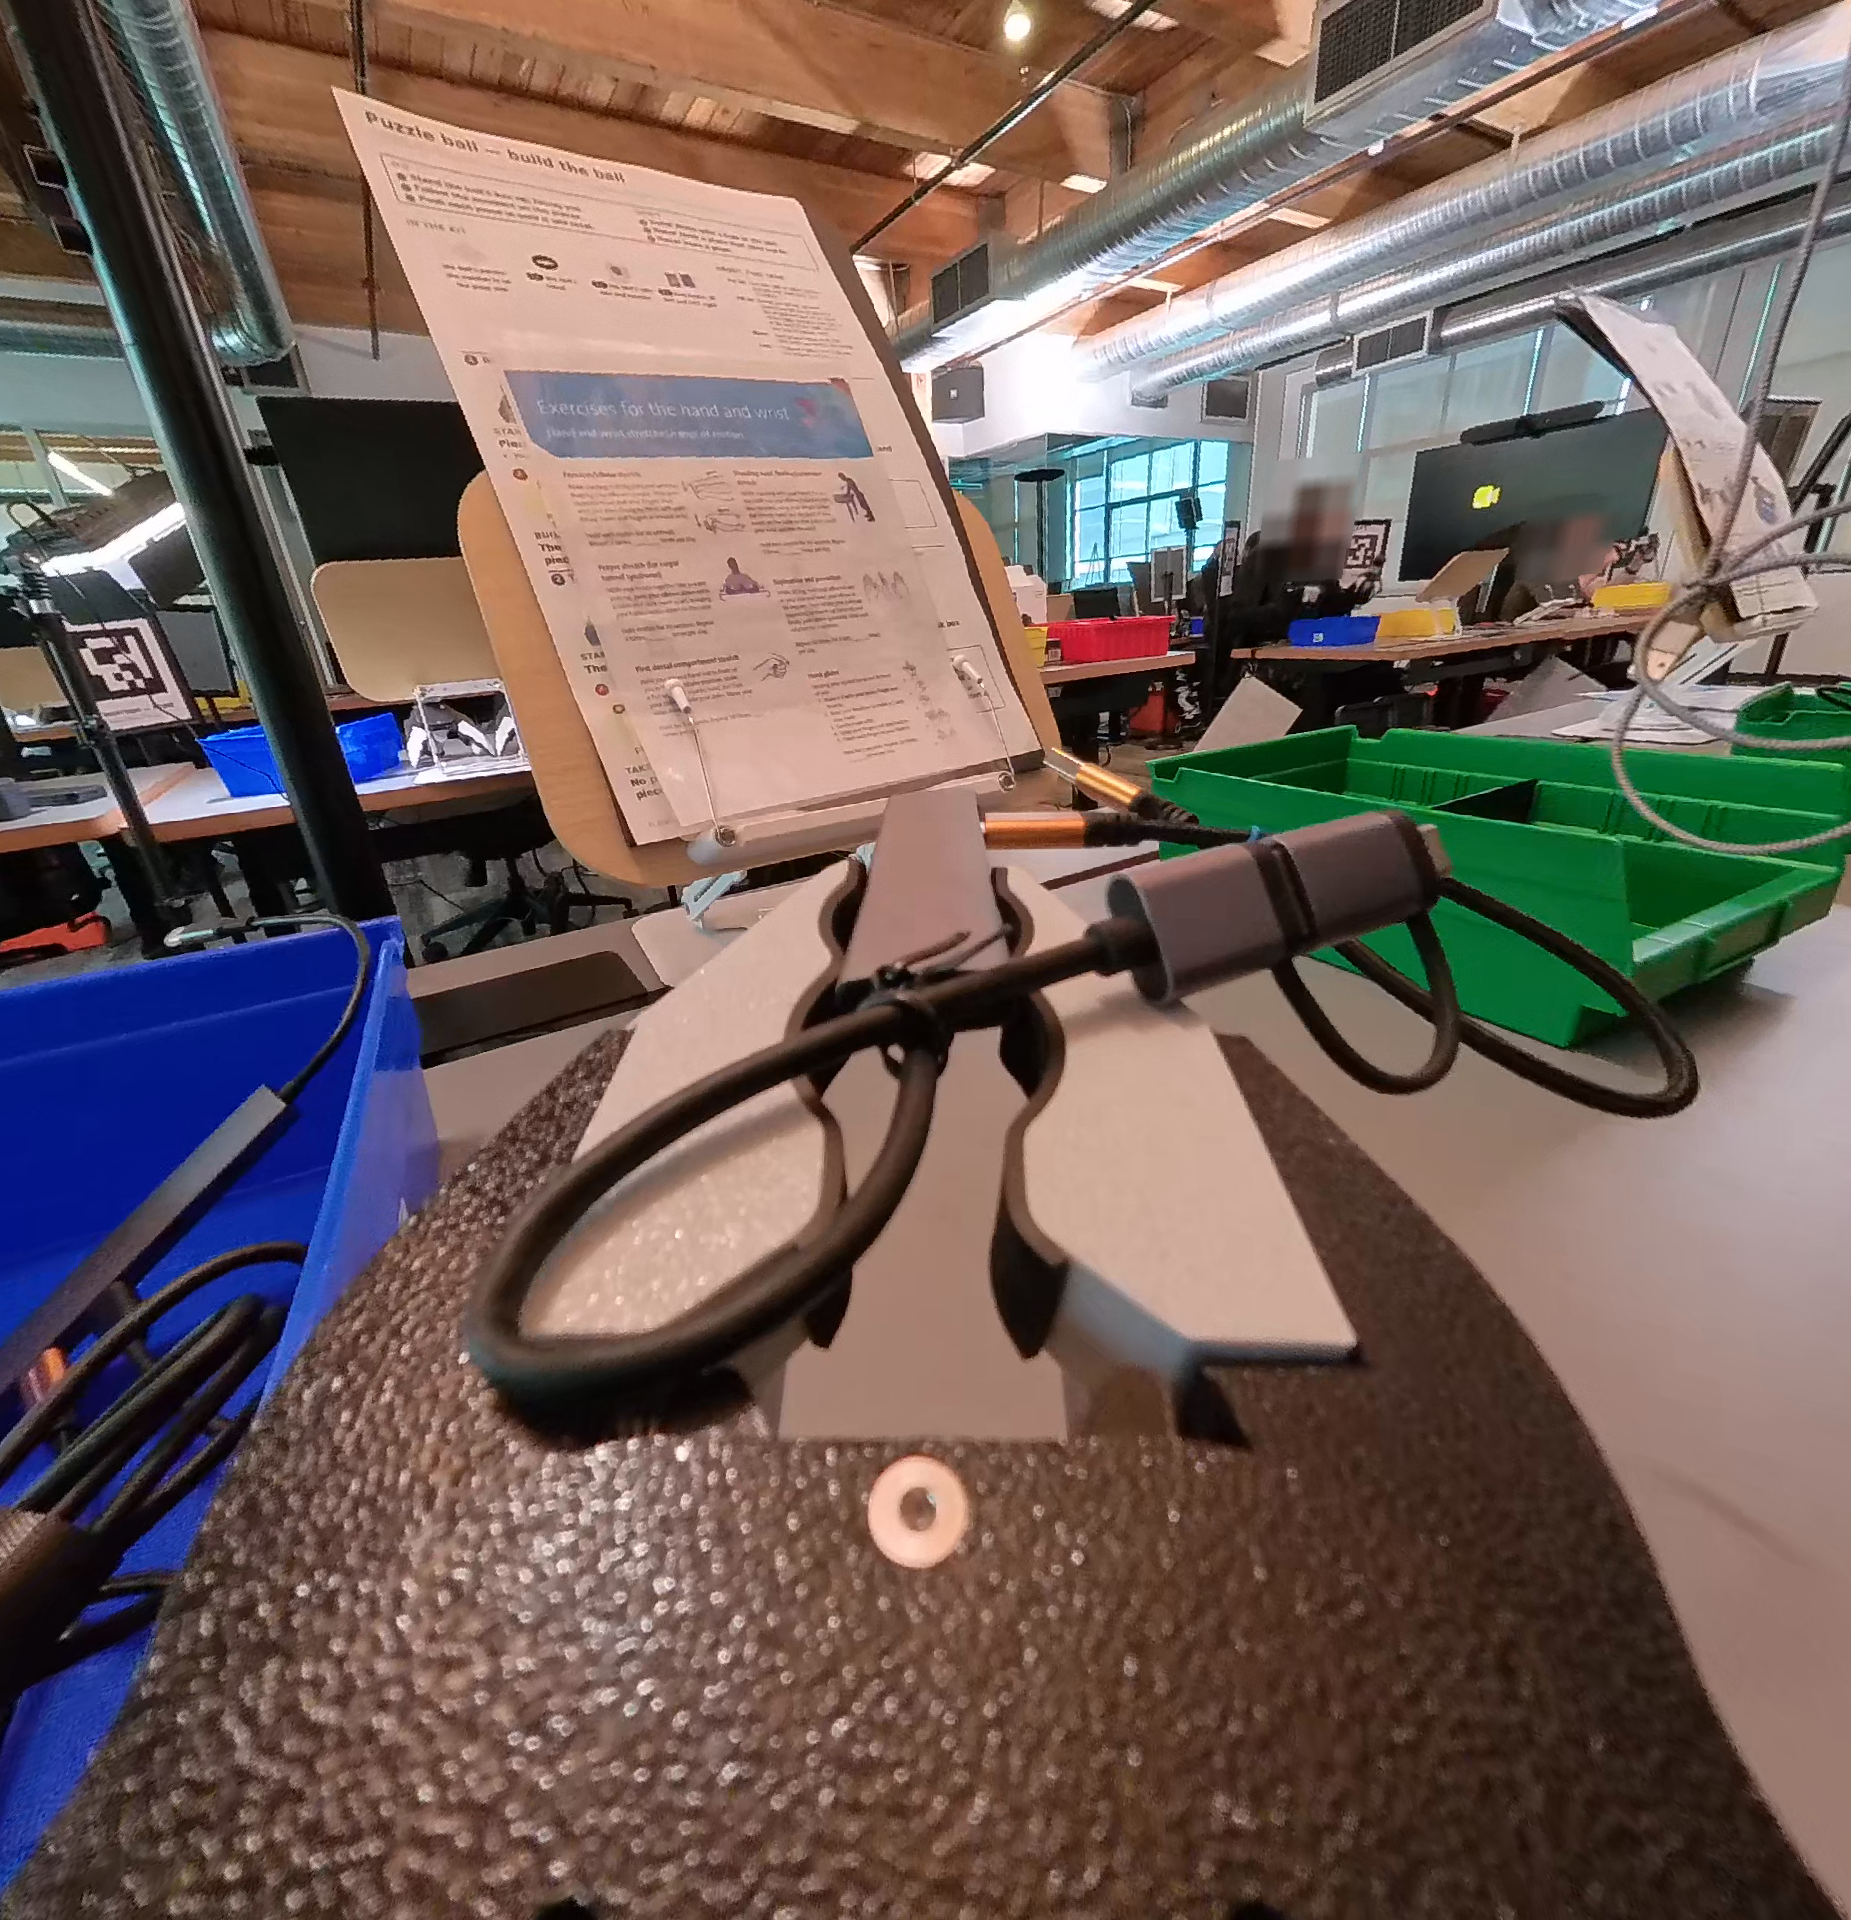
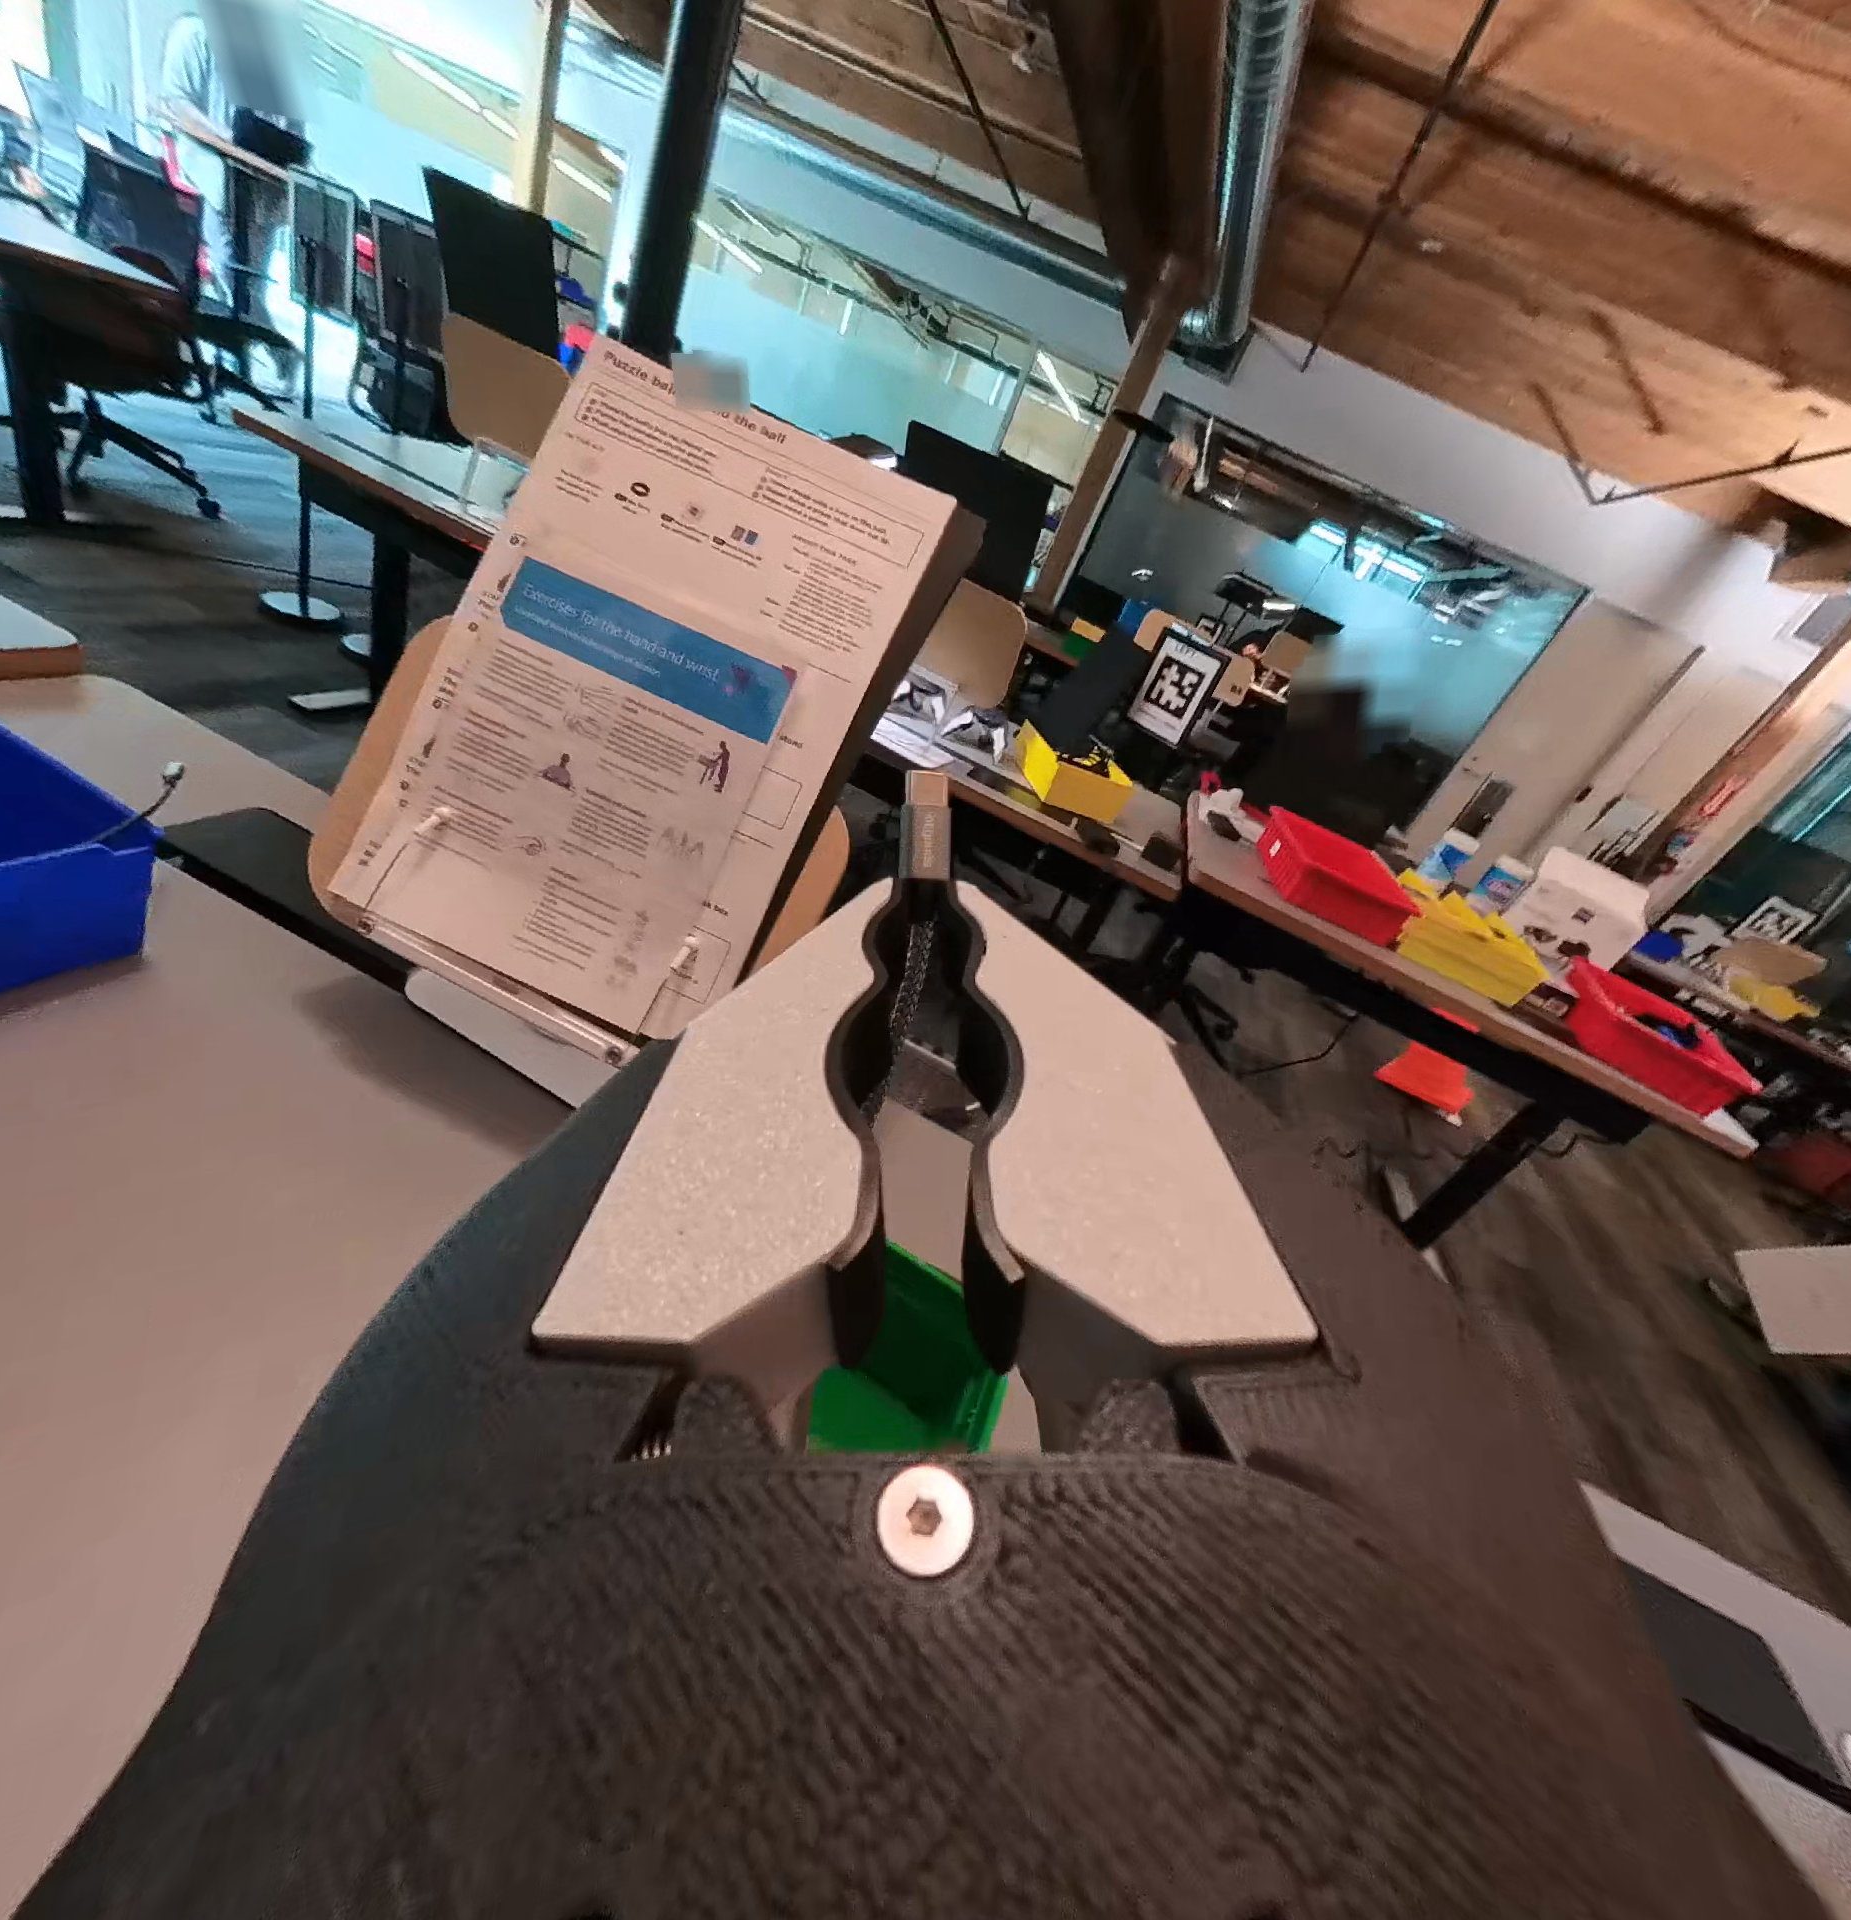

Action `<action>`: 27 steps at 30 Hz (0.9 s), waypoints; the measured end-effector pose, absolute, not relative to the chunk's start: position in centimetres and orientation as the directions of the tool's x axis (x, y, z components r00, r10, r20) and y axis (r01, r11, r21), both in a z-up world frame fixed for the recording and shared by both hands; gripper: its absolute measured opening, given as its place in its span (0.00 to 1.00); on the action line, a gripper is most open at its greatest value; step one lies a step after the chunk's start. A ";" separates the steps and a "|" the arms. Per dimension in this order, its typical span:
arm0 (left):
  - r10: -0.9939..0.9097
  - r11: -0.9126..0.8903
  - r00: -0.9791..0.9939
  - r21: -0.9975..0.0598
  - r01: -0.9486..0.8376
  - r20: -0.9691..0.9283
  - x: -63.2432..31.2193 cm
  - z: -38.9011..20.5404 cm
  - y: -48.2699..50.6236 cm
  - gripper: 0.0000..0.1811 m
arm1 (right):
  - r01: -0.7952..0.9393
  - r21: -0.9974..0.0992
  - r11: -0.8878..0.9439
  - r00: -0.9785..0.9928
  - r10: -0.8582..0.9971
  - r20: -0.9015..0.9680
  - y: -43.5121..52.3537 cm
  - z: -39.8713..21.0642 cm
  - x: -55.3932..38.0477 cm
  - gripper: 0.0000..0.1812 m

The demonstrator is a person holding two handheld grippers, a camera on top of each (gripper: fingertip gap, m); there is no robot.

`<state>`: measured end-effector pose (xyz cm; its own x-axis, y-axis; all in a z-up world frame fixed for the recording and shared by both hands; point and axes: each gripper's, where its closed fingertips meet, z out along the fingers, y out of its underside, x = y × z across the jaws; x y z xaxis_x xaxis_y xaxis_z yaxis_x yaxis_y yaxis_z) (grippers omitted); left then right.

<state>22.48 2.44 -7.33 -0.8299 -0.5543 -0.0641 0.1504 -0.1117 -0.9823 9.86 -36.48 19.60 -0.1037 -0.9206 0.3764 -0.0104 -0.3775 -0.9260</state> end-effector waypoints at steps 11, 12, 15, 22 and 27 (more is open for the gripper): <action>-0.553 -0.110 -0.831 -0.983 0.146 -0.061 22.6 -7.5 2.5 0.12 | -0.095 -0.957 -0.274 0.072 -0.961 0.268 -34.8 12.2 13.2 0.02; -0.553 -0.109 -0.831 -0.983 0.147 -0.063 22.6 -7.5 2.5 0.12 | -0.107 -0.952 -0.287 0.088 -0.956 0.278 -34.6 11.7 13.4 0.02; -0.550 -0.109 -0.833 -0.983 0.146 -0.062 22.6 -7.5 2.4 0.12 | -0.207 -0.925 -0.319 0.148 -0.945 0.293 -34.6 8.2 13.7 0.02; -0.544 -0.114 -0.838 -0.984 0.135 -0.052 22.7 -7.7 2.5 0.12 | -0.592 -0.552 -0.588 0.242 -0.782 0.574 -37.2 -6.7 11.7 0.00; -0.535 -0.101 -0.843 -0.986 0.136 -0.061 22.4 -8.0 2.0 0.12 | -0.736 -0.451 -0.506 0.273 -0.830 0.487 -37.1 -15.4 10.6 0.00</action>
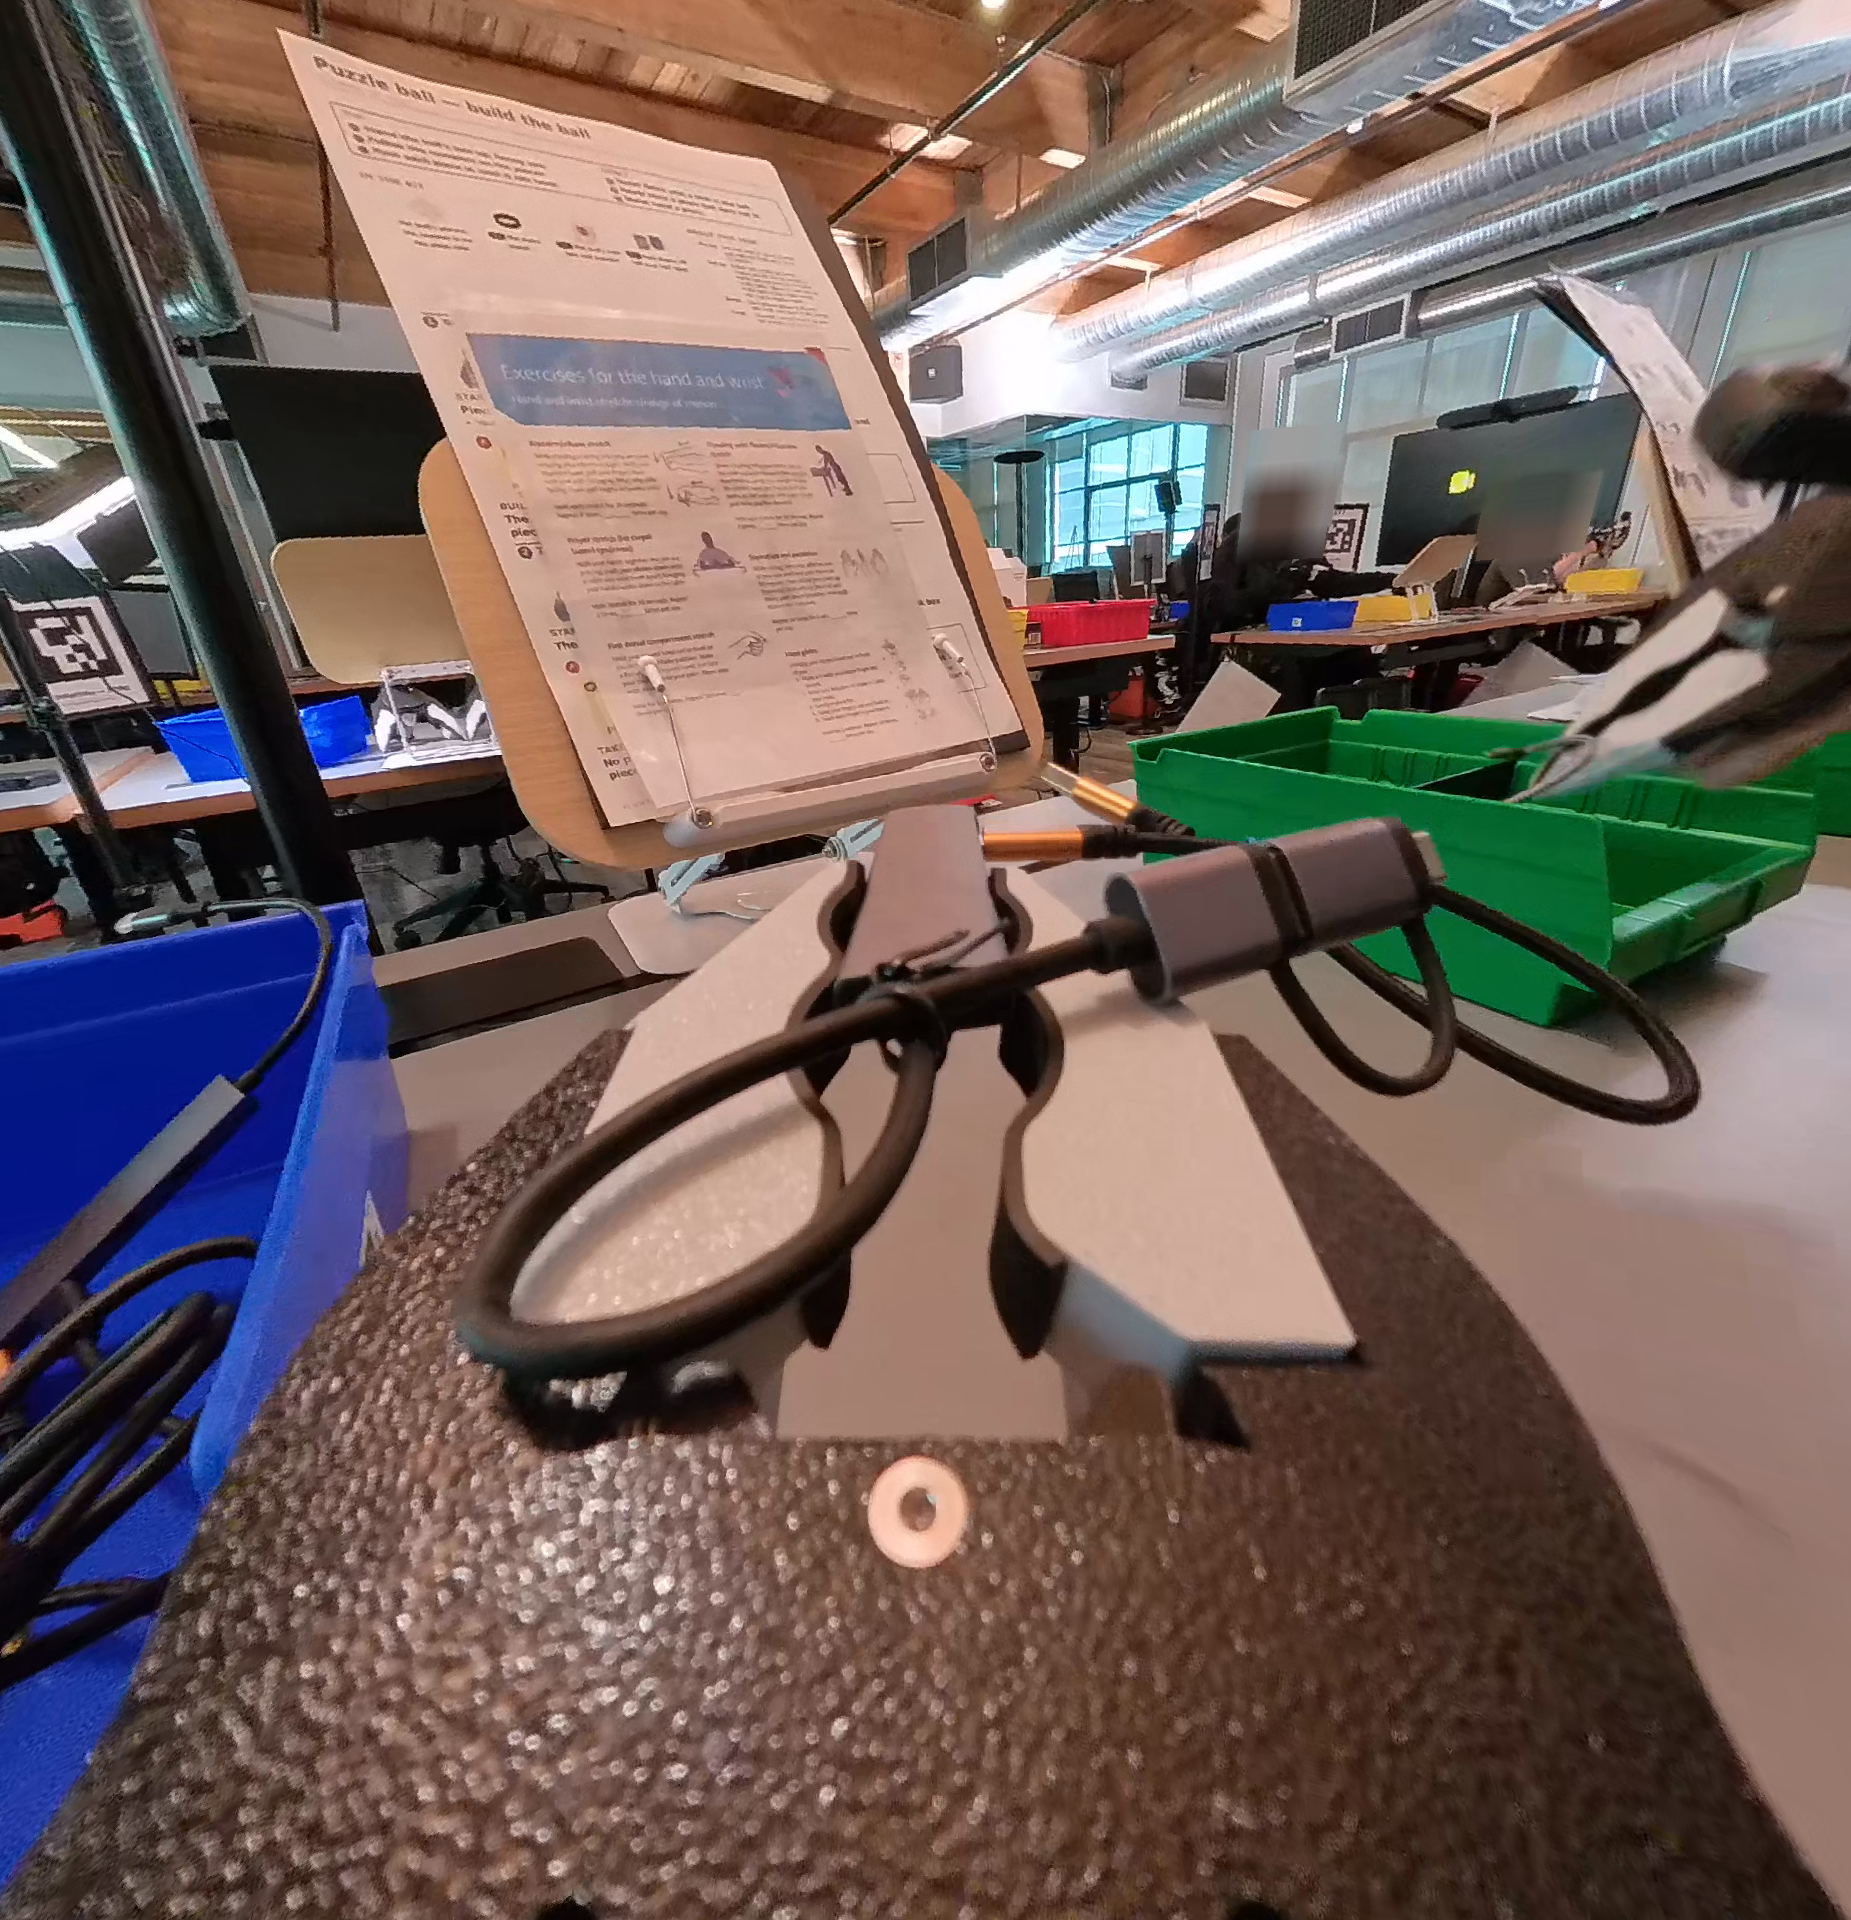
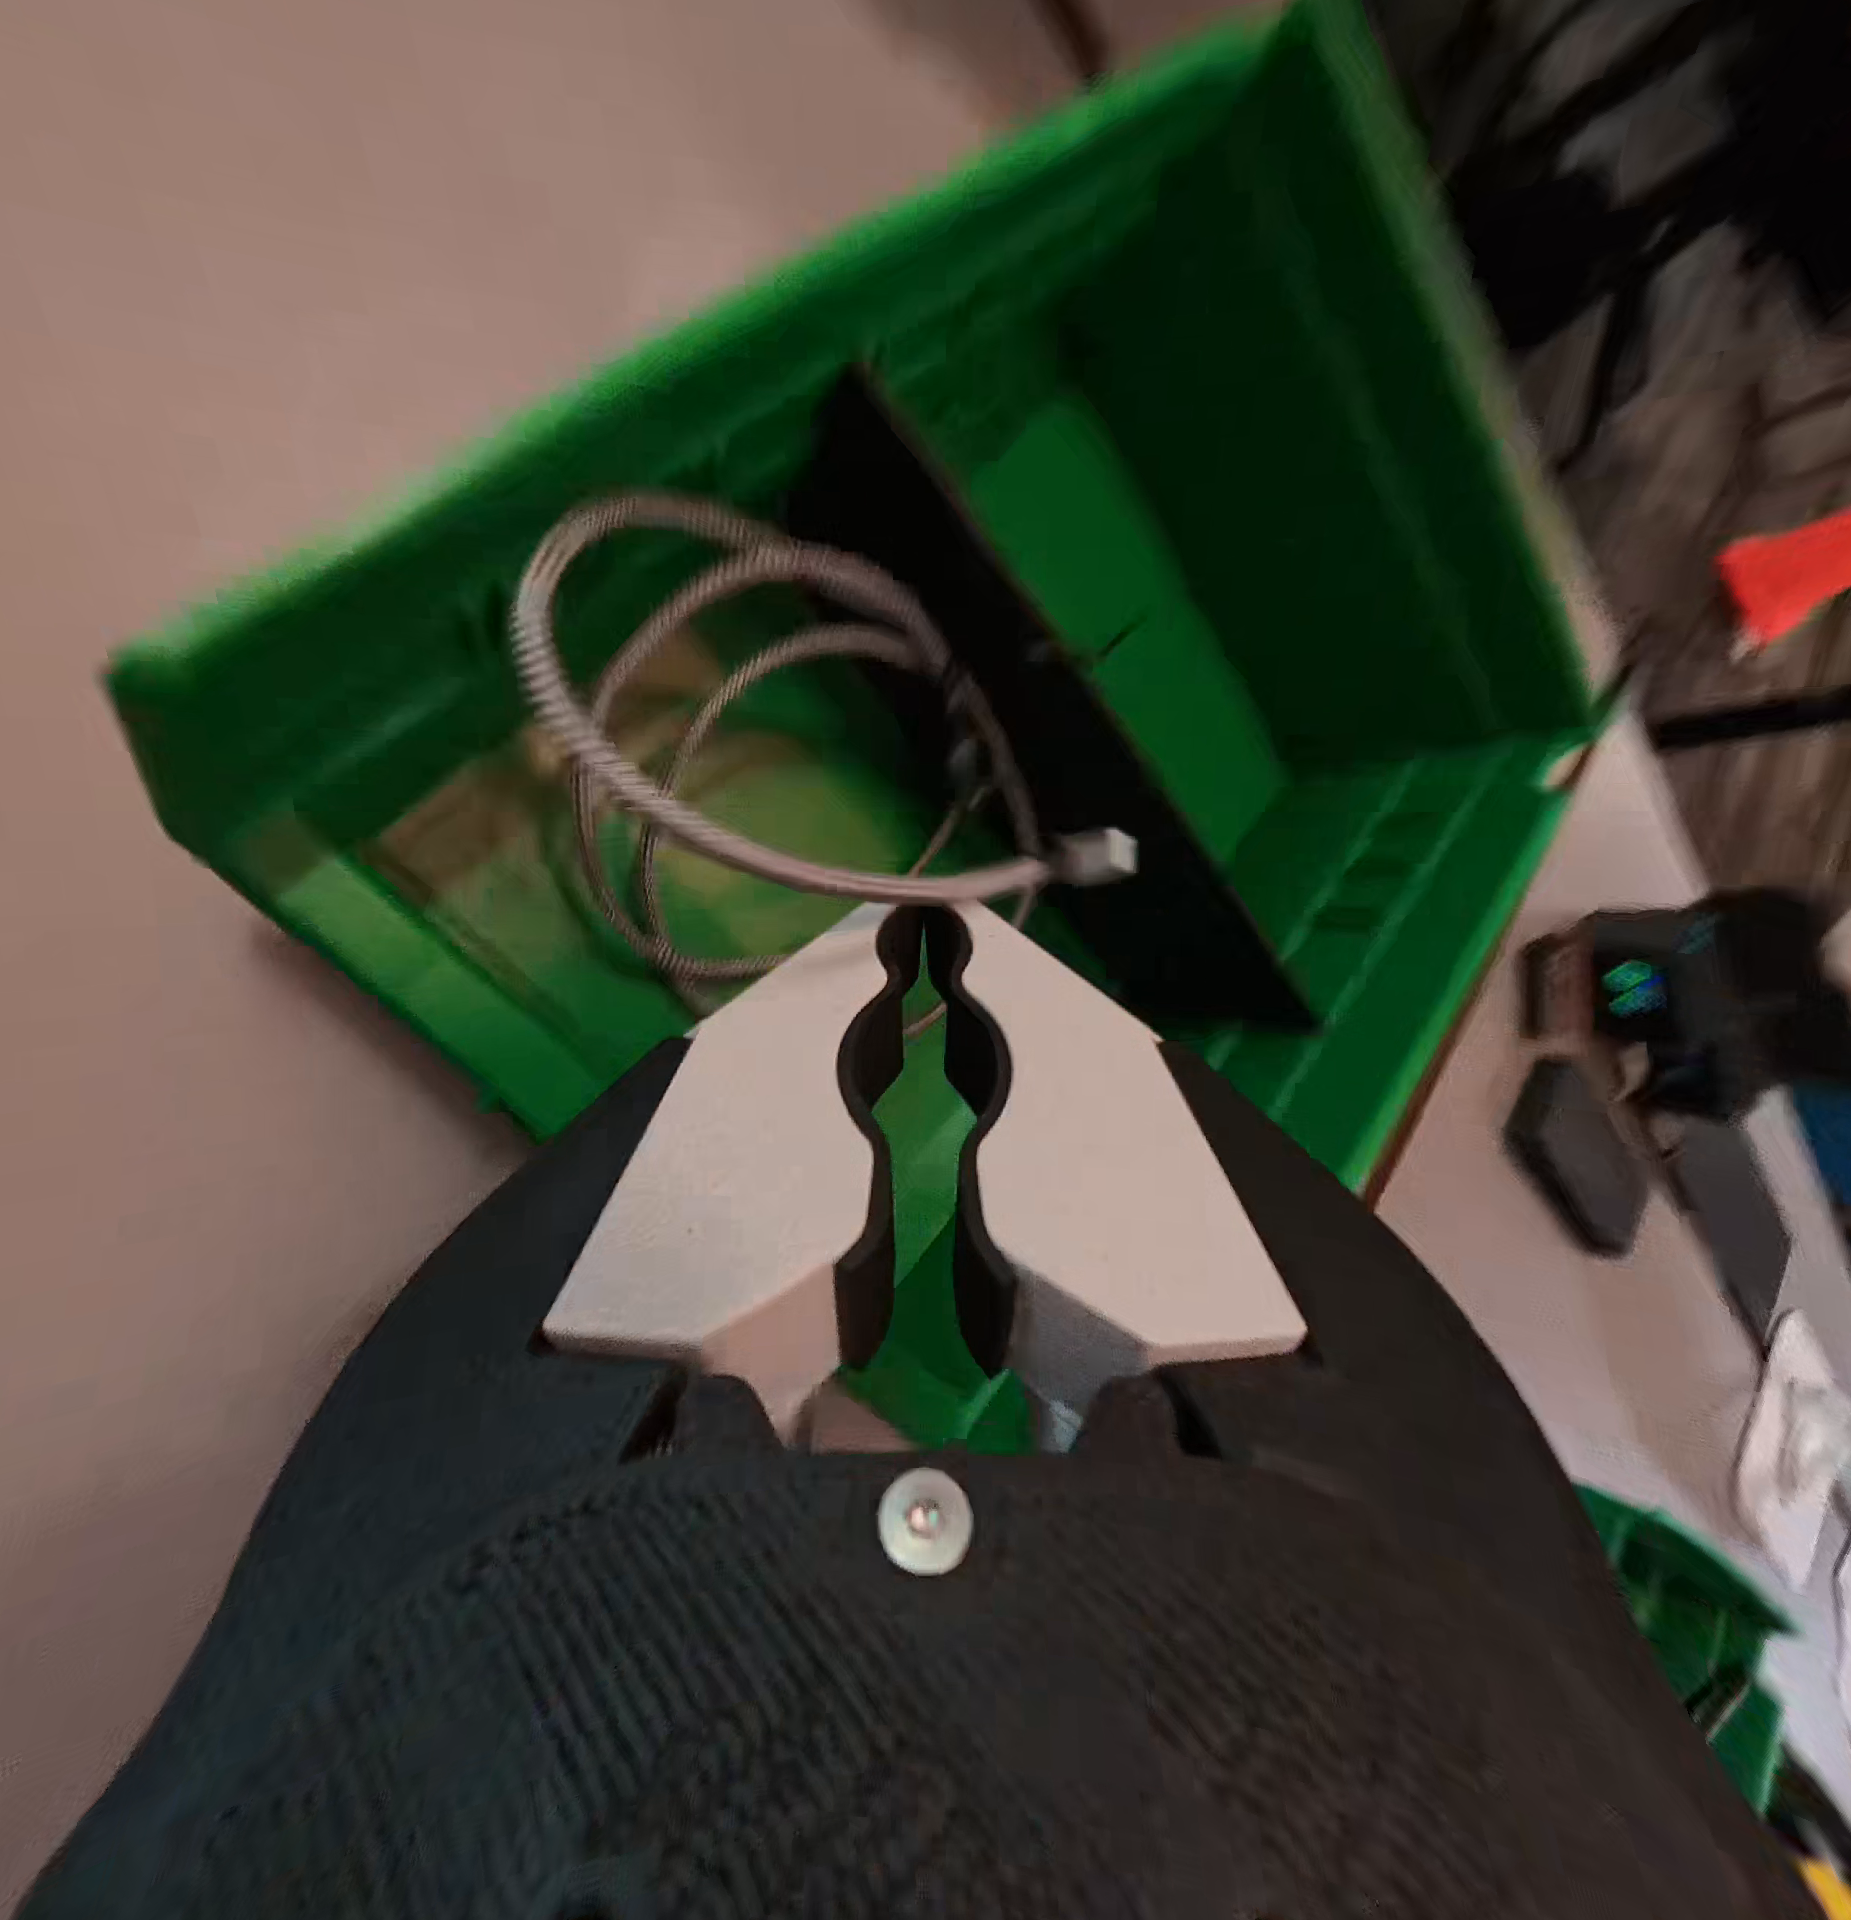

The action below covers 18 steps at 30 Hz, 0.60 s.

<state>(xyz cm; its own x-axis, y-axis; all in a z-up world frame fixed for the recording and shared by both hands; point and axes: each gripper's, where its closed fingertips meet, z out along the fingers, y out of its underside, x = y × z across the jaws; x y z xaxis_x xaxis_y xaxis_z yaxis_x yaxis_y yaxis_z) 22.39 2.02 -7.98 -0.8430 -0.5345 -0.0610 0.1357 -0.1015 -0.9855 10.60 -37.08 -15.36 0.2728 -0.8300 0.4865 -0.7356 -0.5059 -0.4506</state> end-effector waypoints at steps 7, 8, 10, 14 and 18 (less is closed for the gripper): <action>-0.524 -0.091 -0.850 -0.989 0.119 -0.054 22.5 -8.5 1.8 0.12 | -0.886 -0.291 -0.361 0.207 -0.870 0.448 -40.2 -18.8 6.2 0.08; -0.523 -0.091 -0.851 -0.989 0.116 -0.052 22.5 -8.6 1.8 0.12 | -0.887 -0.318 -0.335 0.192 -0.893 0.406 -39.9 -18.3 5.8 0.09; -0.519 -0.089 -0.854 -0.990 0.111 -0.049 22.5 -8.7 1.7 0.12 | -0.893 -0.354 -0.277 0.130 -0.913 0.387 -40.6 -16.7 5.2 0.15; -0.499 -0.080 -0.865 -0.990 0.115 -0.060 22.1 -8.8 1.2 0.12 | -0.788 -0.583 -0.197 0.040 -0.962 0.272 -38.0 -12.4 6.1 0.29; -0.433 -0.082 -0.900 -0.992 0.099 -0.054 21.0 -9.1 0.1 0.12 | -0.416 -0.907 -0.061 0.259 -0.964 -0.054 -24.3 -6.4 9.8 0.44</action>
